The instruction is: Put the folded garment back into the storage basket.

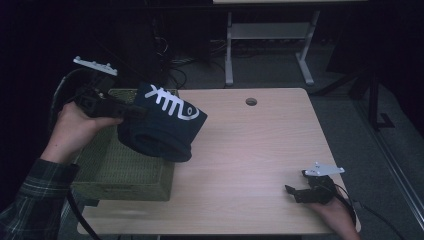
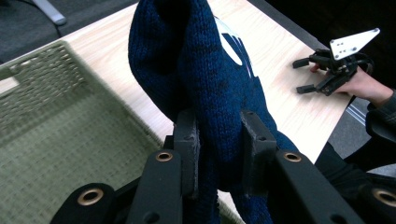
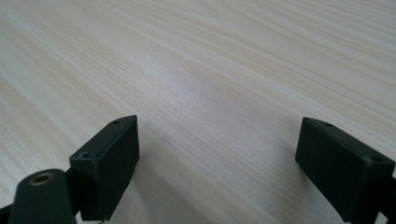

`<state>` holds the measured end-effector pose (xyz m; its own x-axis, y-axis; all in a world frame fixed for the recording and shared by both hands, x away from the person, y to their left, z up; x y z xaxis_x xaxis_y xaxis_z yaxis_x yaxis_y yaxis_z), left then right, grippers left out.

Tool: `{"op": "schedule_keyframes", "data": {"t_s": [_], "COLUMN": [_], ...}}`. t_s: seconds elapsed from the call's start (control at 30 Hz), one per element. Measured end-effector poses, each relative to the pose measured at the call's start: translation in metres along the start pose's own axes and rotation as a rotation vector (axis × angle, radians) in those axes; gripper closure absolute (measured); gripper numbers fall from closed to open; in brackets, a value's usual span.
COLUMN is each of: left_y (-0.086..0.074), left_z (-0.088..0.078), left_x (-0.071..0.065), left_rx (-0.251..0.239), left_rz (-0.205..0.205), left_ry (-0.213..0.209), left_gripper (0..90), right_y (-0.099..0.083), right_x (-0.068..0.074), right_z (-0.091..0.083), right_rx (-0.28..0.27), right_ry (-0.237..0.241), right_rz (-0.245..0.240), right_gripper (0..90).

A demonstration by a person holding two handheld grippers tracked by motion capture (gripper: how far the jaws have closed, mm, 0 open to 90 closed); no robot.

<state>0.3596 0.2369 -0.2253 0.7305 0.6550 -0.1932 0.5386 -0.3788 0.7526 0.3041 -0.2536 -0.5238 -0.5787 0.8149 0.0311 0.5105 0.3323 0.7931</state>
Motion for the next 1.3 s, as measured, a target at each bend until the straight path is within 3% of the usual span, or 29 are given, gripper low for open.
{"op": "schedule_keyframes", "data": {"t_s": [0.3,0.73,1.0,1.3], "left_y": [-0.016,-0.05,-0.075,-0.094], "left_z": [-0.026,-0.048,-0.044,-0.039], "left_x": [0.013,0.039,0.052,0.066], "left_rx": [-0.027,-0.064,-0.061,-0.065], "left_rz": [-0.037,-0.09,-0.139,-0.187], "left_ry": [0.031,0.034,0.036,0.048], "left_gripper": [71.9,71.9,71.9,71.9], "right_y": [0.0,0.0,0.0,0.0], "right_x": [0.0,-0.001,-0.002,-0.002], "right_z": [0.0,0.0,0.0,0.0], "right_rx": [0.002,0.001,0.001,0.001], "right_ry": [-0.002,-0.012,-0.015,-0.015], "right_rz": [0.002,0.006,0.007,0.007], "right_gripper": [13.3,13.2,13.3,13.2]}}
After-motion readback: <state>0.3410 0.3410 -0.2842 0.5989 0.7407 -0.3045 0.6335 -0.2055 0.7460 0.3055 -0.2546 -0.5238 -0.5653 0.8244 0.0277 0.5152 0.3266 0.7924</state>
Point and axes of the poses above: each handheld gripper's, and its own axes: z roughly forward along the jaws, y roughly out of its top, x roughly to its left, the point moved 6 cm from there along z, roughly forward along the jaws, and after that the axes turned 6 degrees about -x, right-handed, at the moved point
